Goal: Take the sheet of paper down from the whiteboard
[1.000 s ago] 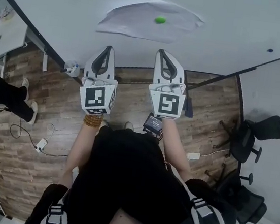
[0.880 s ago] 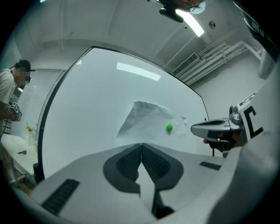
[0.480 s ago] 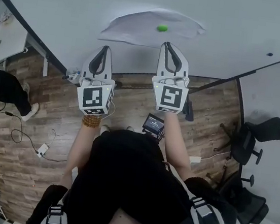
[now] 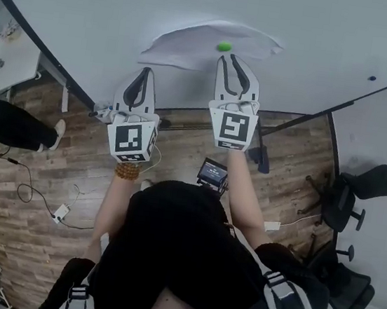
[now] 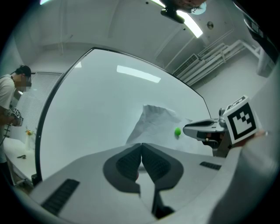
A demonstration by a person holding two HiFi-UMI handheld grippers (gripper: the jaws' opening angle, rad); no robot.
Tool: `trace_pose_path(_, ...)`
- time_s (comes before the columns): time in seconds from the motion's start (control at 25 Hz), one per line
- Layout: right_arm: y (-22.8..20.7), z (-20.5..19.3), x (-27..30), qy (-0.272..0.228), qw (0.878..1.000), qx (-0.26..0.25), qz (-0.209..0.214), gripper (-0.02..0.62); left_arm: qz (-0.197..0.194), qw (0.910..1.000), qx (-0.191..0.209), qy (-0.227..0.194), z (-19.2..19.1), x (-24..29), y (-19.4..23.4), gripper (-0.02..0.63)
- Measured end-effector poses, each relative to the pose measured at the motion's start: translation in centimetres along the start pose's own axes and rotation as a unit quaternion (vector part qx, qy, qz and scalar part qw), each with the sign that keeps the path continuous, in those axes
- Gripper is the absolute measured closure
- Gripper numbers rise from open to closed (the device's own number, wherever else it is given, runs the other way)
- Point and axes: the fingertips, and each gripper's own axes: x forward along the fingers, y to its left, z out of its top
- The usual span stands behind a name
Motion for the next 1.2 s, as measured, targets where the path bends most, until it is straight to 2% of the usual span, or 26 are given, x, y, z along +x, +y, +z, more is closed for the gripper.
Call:
trace_pose_path(0.28,-0.8,-0.5,1.2,0.009,1.0,-0.007,-0.021,0.479,0.006,1.0,0.005,0.003,-0.1,-0.1,0.5,0.594)
trace_pose_path(0.44,-0.5,-0.8,1.8,0.016,1.0,-0.006,-0.017,0.457,0.009,0.9999,0.006,0.006,-0.2,-0.3,0.7,0.594)
trace_pose_path(0.72,-0.4,-0.9,2.6,0.017,1.0,-0.012,-0.014,0.459,0.011,0.9999,0.01,0.008,-0.3,-0.4,0.7,0.594)
trace_pose_path(0.84,-0.4,-0.9,2.8,0.019,1.0,-0.011,-0.011,0.477,0.011,0.9998,0.015,0.003,0.0,-0.5,0.8,0.592)
trace_pose_path(1.08,-0.7,-0.9,2.6,0.018,1.0,-0.013,-0.014,0.476,0.019,0.9994,0.029,-0.01,1.2,-0.2,1.6,0.591)
trace_pose_path(1.2,-0.7,-0.9,2.6,0.018,1.0,-0.013,-0.015,0.471,0.01,0.9993,0.034,-0.013,1.7,0.3,1.9,0.58)
